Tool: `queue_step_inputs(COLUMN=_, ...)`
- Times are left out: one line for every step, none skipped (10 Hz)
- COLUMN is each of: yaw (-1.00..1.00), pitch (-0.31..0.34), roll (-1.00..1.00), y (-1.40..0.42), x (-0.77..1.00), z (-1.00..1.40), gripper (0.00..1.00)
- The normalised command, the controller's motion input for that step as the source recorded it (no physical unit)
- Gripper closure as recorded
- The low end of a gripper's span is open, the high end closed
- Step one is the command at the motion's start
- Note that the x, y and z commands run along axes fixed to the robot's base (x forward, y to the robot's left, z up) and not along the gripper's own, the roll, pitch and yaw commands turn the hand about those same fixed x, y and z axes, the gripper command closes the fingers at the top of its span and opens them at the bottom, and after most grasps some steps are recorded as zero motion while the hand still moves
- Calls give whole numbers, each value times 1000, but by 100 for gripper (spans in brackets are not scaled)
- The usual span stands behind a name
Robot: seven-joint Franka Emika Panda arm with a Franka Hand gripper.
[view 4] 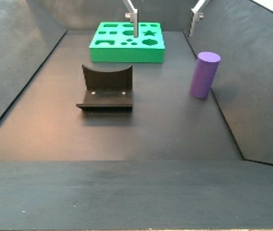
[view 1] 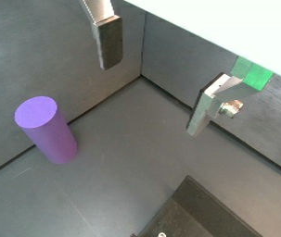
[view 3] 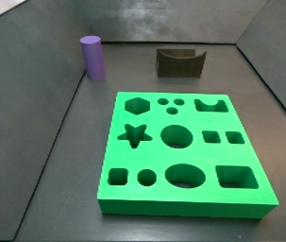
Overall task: Pick up the round object. Move up. Move to above the board. Insert the round object.
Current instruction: Pick up the round object.
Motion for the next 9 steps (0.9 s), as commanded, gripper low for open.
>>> queue_step_inputs(yaw=0, pitch=-9, roll=0, y=-43, x=-597, z=-109, gripper=0)
queue_step_inputs(yaw=0, pitch=-4, roll=33, y=-174, x=-677, z=-340, gripper=0)
queue_step_inputs(yaw=-29, pitch=-73, roll=79, y=-231, x=-1000, z=-454, gripper=0)
queue_step_inputs(yaw=-9, pitch=-83, roll=73, y=-249, x=-1000, z=-434, gripper=0)
queue_step_inputs(yaw=0, pitch=-61, roll=61, y=-189, x=-751, z=-389, gripper=0)
queue_step_inputs(yaw=0, pitch=-39, roll=80, y=-223, x=-731, z=-334, gripper=0)
queue_step_inputs(yaw=0, pitch=-36, roll=74, y=-269, x=-697, z=-320, gripper=0)
queue_step_inputs(yaw=0, pitch=-36, roll=49, y=-317, x=-517, z=-331, gripper=0)
queue_step_inputs(yaw=0, pitch=-26, roll=100, y=-329, x=-311, z=-346, gripper=0)
